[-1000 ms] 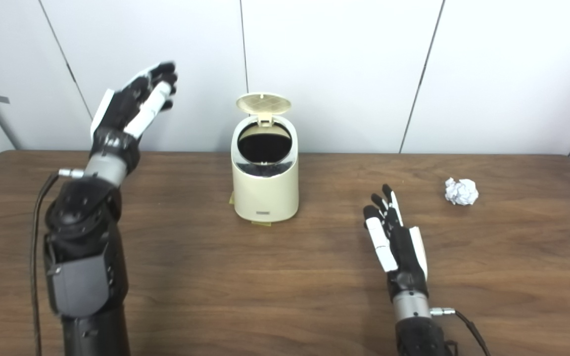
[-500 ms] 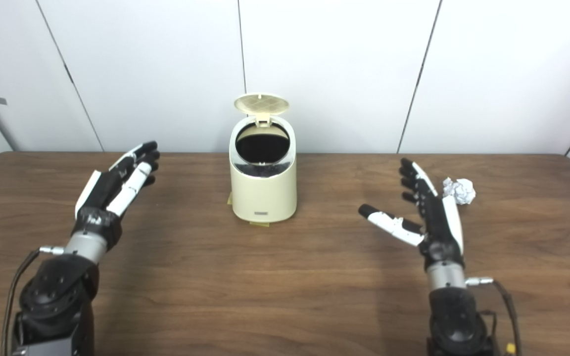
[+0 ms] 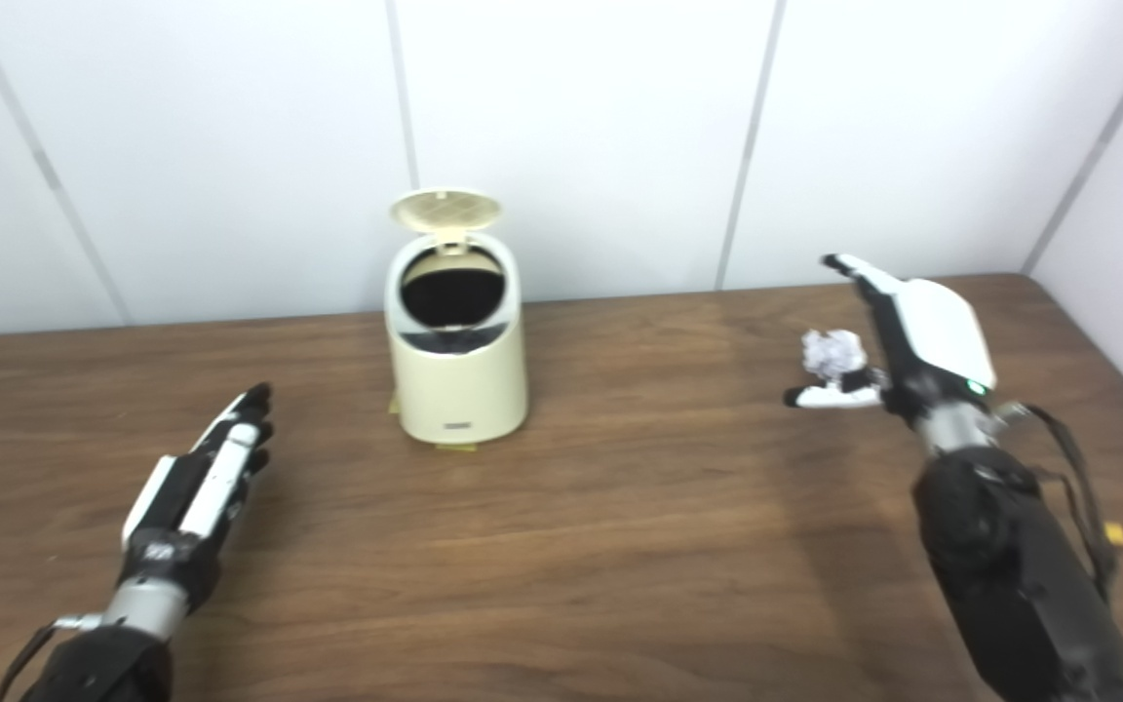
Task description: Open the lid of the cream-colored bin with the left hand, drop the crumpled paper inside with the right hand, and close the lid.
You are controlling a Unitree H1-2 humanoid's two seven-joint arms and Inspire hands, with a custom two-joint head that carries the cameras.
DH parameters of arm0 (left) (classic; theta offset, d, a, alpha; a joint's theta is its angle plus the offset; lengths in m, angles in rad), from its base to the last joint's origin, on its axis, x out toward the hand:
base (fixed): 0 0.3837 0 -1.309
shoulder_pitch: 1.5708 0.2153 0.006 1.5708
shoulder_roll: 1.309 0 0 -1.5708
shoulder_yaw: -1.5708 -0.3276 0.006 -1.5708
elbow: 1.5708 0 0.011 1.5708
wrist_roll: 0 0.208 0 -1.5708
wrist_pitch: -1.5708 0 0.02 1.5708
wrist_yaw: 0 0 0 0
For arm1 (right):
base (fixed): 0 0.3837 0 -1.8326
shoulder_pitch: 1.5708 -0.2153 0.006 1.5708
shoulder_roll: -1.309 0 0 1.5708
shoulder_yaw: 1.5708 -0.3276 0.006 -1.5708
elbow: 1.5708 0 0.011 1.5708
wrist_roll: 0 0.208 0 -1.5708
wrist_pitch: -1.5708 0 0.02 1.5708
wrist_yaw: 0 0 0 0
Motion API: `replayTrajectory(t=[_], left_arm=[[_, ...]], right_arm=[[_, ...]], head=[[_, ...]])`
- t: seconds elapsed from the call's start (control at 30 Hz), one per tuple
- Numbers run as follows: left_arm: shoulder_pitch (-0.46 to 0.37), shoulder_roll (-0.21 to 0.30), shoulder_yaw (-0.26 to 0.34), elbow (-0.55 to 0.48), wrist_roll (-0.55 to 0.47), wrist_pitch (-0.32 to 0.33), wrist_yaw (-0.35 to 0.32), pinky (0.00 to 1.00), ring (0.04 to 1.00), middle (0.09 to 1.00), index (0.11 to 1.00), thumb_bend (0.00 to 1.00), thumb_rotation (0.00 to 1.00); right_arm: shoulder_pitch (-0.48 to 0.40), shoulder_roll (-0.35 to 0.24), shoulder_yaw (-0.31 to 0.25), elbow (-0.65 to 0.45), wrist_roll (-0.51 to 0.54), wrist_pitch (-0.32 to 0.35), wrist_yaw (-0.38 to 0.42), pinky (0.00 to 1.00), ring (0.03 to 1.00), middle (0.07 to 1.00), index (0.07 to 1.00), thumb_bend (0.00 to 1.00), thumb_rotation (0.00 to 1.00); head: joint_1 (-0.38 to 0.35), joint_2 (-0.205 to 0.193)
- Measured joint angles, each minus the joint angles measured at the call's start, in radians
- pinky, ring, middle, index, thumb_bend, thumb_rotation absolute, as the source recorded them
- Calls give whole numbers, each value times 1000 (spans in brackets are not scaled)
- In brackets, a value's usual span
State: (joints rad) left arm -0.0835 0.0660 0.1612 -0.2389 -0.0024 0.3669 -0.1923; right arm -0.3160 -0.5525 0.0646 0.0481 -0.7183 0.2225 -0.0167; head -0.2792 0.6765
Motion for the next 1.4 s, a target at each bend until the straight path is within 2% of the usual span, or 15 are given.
replayTrajectory(t=[0.17,0.3,0.5,0.63,0.83,0.9,1.03,1.13,1.23,1.4], left_arm=[[9,41,2,0,-43,-2,-1,1000,1000,1000,1000,325,680],[9,72,6,1,-79,-7,-3,1000,1000,999,1000,299,664],[9,97,10,8,-120,-8,-4,1000,1000,994,1000,260,664],[10,102,8,0,-122,2,5,1000,991,979,1000,247,656],[12,104,7,-62,-121,40,26,1000,993,978,1000,211,628],[16,108,4,-75,-120,51,29,1000,993,981,1000,186,626],[25,119,-3,-101,-118,82,32,1000,994,982,1000,174,614],[29,128,-14,-118,-112,94,35,1000,1000,993,1000,186,607],[29,139,-24,-119,-108,98,35,1000,1000,1000,1000,176,576],[29,141,-24,-119,-114,99,38,1000,997,982,1000,154,515]], right_arm=[[-42,-26,3,30,-50,65,28,837,896,862,846,935,131],[-59,-26,3,44,-56,90,31,812,880,858,845,936,128],[-97,-24,4,122,-51,124,49,771,869,854,839,932,103],[-131,-23,17,174,-51,125,47,757,857,849,835,930,114],[-172,-15,21,243,-16,118,26,705,827,827,817,931,67],[-176,-11,22,247,-3,117,25,637,799,826,818,912,60],[-194,0,30,294,22,102,15,651,767,802,795,919,34],[-198,8,41,337,30,77,-13,542,674,726,772,922,41],[-207,15,65,390,30,42,-34,566,665,725,743,943,48],[-216,18,79,425,37,21,-49,640,714,757,731,938,63]], head=[[-100,-14],[-146,-20],[-187,-28],[-187,-28],[-183,-18],[-176,-12],[-169,-11],[-160,-8],[-156,-6],[-150,-2]])
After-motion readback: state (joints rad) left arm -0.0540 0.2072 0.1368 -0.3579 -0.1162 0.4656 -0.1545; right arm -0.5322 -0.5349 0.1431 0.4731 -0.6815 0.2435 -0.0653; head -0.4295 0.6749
